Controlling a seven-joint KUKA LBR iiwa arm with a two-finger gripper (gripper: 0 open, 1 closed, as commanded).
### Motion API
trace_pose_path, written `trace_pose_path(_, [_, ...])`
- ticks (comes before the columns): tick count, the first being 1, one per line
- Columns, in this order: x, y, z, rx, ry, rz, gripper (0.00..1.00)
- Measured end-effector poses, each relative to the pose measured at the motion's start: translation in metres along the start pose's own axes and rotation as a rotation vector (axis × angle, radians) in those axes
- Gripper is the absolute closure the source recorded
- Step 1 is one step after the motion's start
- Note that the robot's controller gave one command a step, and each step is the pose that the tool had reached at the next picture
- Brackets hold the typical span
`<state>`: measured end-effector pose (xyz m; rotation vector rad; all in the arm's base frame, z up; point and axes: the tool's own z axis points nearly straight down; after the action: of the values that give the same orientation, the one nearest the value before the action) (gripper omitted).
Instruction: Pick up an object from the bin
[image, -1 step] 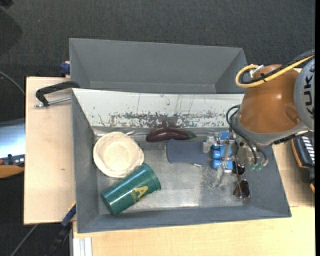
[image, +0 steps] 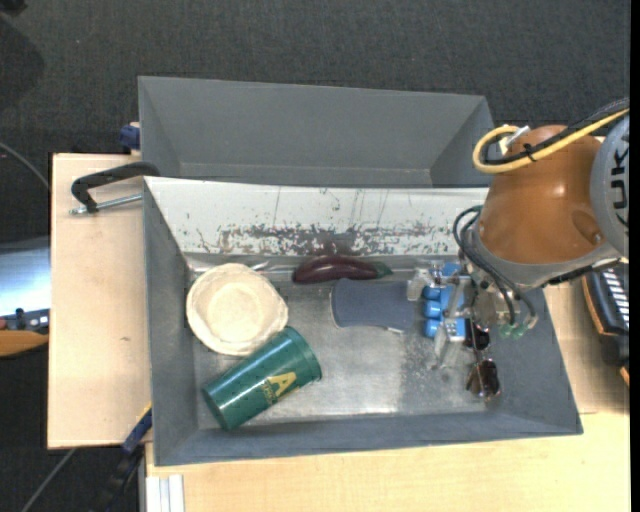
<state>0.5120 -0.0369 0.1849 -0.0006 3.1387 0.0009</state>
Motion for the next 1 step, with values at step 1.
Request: trace_pose_path(1, [-0.0316,-0.0601,0.0734,0.0,-0.001,0.037,0.0])
